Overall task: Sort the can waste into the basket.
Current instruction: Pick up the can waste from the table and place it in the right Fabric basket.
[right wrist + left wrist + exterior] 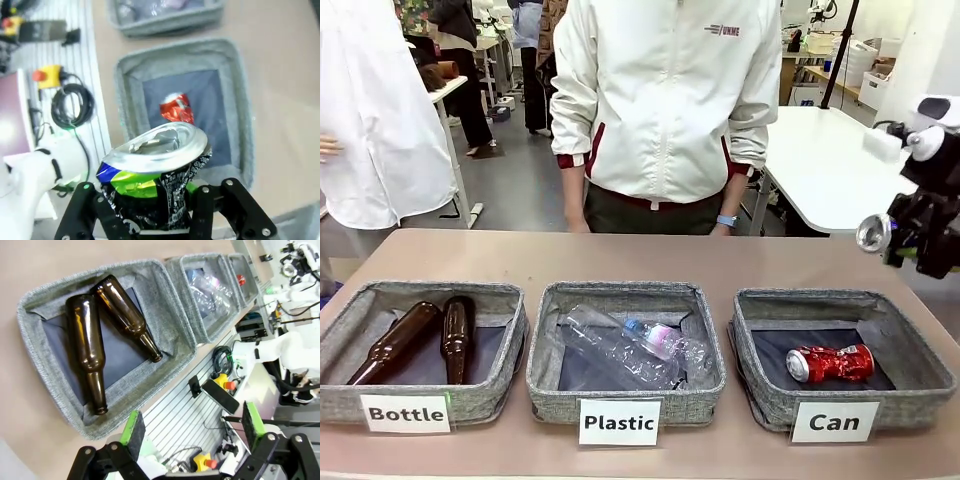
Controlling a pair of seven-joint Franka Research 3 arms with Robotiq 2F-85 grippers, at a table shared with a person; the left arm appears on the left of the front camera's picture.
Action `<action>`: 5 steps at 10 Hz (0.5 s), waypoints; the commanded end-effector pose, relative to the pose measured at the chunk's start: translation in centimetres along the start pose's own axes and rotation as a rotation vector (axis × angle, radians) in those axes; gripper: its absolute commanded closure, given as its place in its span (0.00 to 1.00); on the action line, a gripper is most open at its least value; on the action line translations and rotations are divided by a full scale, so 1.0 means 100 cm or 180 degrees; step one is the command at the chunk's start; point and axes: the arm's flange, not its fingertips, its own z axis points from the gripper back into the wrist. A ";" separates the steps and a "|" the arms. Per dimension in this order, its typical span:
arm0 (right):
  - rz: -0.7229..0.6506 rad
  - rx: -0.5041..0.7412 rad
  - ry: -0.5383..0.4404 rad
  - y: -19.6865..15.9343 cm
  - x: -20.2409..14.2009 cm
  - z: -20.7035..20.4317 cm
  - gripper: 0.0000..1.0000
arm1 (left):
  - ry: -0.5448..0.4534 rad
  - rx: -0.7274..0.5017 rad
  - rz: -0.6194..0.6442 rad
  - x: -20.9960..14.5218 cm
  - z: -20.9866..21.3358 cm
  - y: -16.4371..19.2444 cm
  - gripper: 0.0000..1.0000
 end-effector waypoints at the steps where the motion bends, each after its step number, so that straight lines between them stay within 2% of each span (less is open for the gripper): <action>1: 0.0300 -0.0133 0.0111 0.008 0.009 -0.026 1.00 | 0.0008 0.0031 -0.0052 -0.003 0.001 0.002 0.00; 2: 0.0622 -0.0075 0.0146 -0.001 0.016 -0.043 1.00 | 0.0008 0.0031 -0.0052 -0.003 0.001 0.002 0.00; 3: 0.0770 0.0215 0.0173 -0.015 0.028 -0.065 1.00 | 0.0008 0.0031 -0.0052 -0.003 0.001 0.002 0.00; 5: 0.0523 0.0165 0.0258 -0.022 0.040 -0.094 1.00 | 0.0008 0.0031 -0.0052 -0.003 0.001 0.002 0.00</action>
